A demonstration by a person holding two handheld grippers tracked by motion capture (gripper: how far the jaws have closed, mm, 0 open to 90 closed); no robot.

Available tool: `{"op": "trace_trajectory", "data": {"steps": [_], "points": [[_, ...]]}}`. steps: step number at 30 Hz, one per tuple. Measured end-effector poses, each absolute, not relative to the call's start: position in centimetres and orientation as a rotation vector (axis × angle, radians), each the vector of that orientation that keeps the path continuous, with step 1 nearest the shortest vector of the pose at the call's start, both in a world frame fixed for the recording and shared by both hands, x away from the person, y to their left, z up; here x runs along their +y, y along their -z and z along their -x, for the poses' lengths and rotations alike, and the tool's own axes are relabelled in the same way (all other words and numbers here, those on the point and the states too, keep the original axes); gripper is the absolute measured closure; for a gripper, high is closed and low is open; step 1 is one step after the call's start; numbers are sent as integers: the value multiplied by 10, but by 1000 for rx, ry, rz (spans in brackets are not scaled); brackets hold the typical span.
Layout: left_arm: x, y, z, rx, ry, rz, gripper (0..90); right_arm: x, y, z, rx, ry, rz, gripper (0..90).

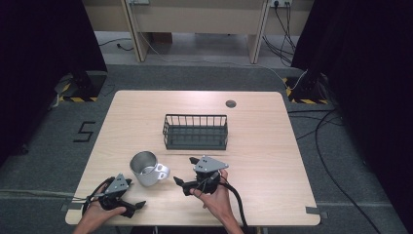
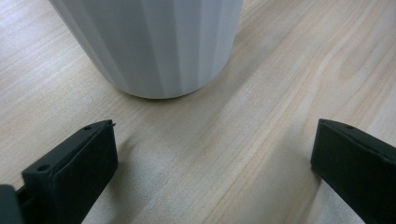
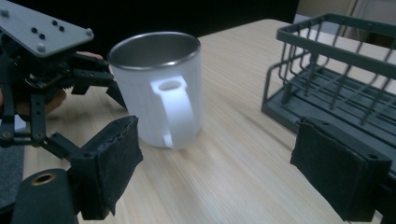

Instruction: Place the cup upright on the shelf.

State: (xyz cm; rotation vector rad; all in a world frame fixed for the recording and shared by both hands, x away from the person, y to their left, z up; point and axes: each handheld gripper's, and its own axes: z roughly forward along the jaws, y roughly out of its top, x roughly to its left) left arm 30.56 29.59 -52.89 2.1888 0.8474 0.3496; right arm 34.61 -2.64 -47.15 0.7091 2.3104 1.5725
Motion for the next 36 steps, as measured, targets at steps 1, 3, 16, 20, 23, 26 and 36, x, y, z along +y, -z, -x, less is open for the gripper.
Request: {"op": "trace_trajectory", "data": {"steps": [1,3,16,20,23,26,36], "points": [[296,529,-306,848,-350,-2188,0,-23,471,-347,2313,-1579,-698,151],[297,529,-306,851,-351,-2189,0,-15,471,-349,2311,-1605,-688,150],[304,529,-306,869,-359,-2181,0,16,470,-359,2323,-1645,-637,150],[305,529,-306,869,-358,-2181,0,24,470,-362,2333,-1645,-617,150],[305,529,-307,871,-359,-2182,0,33,468,-364,2337,-1651,-599,150],[305,529,-307,871,-360,-2183,0,40,466,-366,2341,-1650,-585,150],[305,529,-307,872,-360,-2182,0,60,467,-371,2377,-1624,-554,150]]}}
